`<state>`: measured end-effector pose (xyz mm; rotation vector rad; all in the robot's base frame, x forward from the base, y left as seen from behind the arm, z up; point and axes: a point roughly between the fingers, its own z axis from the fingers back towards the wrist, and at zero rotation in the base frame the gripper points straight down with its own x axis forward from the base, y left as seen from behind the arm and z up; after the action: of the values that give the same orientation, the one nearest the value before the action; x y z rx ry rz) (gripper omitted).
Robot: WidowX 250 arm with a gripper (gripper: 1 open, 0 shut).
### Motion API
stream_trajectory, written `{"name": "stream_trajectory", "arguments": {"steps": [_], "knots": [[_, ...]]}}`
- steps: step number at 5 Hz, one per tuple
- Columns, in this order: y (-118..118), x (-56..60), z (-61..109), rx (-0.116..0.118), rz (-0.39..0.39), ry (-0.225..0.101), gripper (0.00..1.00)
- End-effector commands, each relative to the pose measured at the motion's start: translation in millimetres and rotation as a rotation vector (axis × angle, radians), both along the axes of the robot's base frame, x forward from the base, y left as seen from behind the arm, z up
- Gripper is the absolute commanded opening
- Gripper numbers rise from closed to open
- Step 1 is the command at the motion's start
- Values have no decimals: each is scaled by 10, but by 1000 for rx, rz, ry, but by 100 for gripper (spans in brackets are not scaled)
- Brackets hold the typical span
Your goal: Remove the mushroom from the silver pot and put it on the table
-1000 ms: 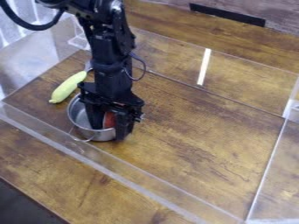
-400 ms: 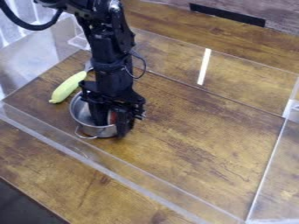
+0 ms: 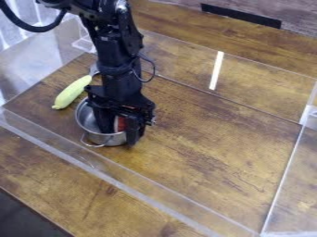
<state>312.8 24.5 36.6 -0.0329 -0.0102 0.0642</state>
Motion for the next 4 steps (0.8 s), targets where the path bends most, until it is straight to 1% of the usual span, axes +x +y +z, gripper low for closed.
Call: {"name": "stream_trajectory", "arguments": {"steps": [1, 2, 3, 4], "knots": [[-28, 105, 159, 12, -12, -65, 0], [-54, 106, 156, 12, -21, -67, 100], [-79, 106, 175, 14, -24, -74, 0], [-77, 105, 168, 16, -23, -77, 0]]}}
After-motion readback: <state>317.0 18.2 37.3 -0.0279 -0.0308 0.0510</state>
